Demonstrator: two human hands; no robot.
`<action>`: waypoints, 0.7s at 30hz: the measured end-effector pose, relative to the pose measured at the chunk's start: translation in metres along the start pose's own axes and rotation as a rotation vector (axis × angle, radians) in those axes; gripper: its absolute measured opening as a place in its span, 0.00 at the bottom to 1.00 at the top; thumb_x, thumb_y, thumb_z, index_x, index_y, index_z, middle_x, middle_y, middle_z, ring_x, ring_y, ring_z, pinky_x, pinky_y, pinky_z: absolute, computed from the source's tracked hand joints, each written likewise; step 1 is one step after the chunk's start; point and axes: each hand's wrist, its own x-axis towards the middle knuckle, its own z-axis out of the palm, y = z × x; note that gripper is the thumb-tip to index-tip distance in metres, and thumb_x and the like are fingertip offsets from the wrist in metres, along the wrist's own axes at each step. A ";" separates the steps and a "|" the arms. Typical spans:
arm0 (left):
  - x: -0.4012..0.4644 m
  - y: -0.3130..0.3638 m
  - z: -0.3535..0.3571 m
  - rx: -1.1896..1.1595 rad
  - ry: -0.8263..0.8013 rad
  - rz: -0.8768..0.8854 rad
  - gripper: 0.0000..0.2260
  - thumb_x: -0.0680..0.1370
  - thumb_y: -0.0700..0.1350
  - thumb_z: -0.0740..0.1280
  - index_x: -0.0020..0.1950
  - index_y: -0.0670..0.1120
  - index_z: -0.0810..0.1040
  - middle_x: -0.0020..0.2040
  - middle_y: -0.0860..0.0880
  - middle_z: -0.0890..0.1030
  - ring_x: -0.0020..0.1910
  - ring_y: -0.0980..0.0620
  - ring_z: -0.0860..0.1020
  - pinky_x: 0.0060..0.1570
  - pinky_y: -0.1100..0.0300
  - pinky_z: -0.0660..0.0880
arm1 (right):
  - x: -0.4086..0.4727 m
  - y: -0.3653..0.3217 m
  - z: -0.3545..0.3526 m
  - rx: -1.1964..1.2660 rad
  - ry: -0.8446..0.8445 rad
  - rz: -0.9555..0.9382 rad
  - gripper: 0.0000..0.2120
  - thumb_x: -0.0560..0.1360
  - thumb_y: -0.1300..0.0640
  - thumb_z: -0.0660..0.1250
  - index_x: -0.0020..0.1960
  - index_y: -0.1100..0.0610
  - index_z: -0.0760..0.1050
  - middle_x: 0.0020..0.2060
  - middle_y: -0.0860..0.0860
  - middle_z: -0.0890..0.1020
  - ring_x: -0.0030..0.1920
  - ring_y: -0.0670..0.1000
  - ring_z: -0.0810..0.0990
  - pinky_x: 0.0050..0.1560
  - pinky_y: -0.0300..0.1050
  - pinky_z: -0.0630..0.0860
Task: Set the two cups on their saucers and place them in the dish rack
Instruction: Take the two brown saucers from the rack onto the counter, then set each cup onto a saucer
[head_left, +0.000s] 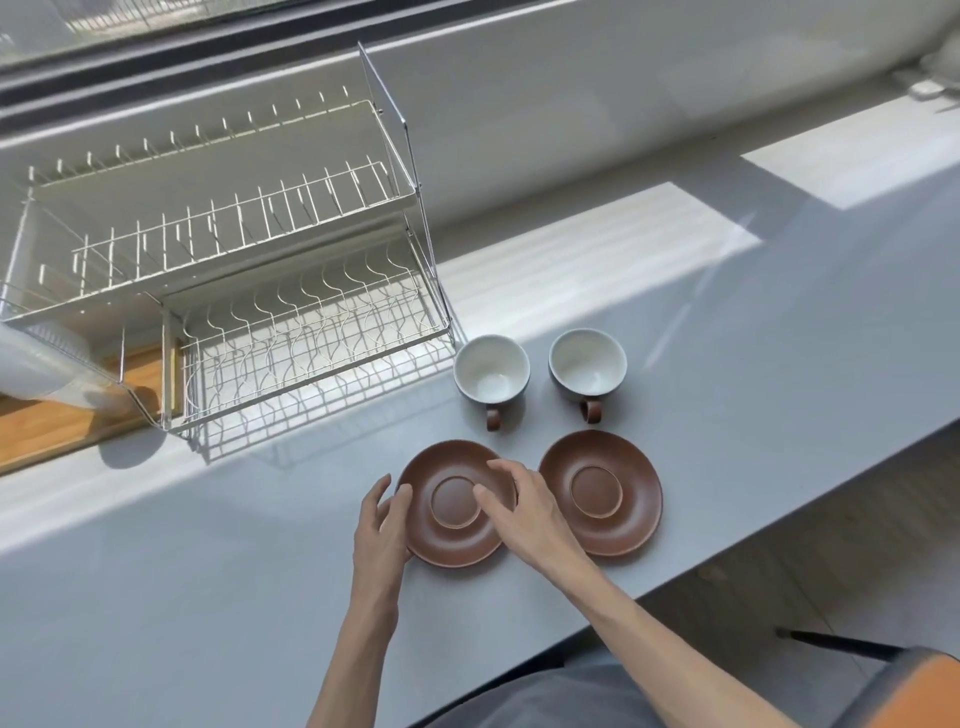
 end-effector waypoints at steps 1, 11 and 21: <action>0.000 0.000 0.000 0.002 0.002 0.002 0.20 0.80 0.56 0.66 0.71 0.59 0.70 0.67 0.51 0.76 0.62 0.52 0.77 0.67 0.44 0.73 | 0.001 0.000 0.000 -0.001 -0.002 0.001 0.23 0.77 0.44 0.65 0.70 0.47 0.68 0.69 0.49 0.70 0.71 0.46 0.67 0.68 0.39 0.62; 0.010 0.007 -0.006 0.762 -0.074 0.150 0.25 0.79 0.63 0.60 0.75 0.57 0.66 0.73 0.53 0.72 0.67 0.49 0.74 0.62 0.52 0.71 | 0.011 -0.005 -0.022 -0.192 -0.146 0.012 0.23 0.77 0.43 0.62 0.70 0.48 0.68 0.69 0.49 0.73 0.69 0.49 0.70 0.68 0.45 0.67; 0.016 0.076 0.056 1.420 0.002 0.772 0.24 0.79 0.59 0.55 0.71 0.51 0.73 0.65 0.46 0.78 0.61 0.42 0.78 0.52 0.49 0.76 | 0.025 -0.025 -0.109 -0.717 -0.025 -0.093 0.25 0.79 0.43 0.57 0.74 0.48 0.62 0.70 0.50 0.71 0.69 0.54 0.70 0.63 0.54 0.71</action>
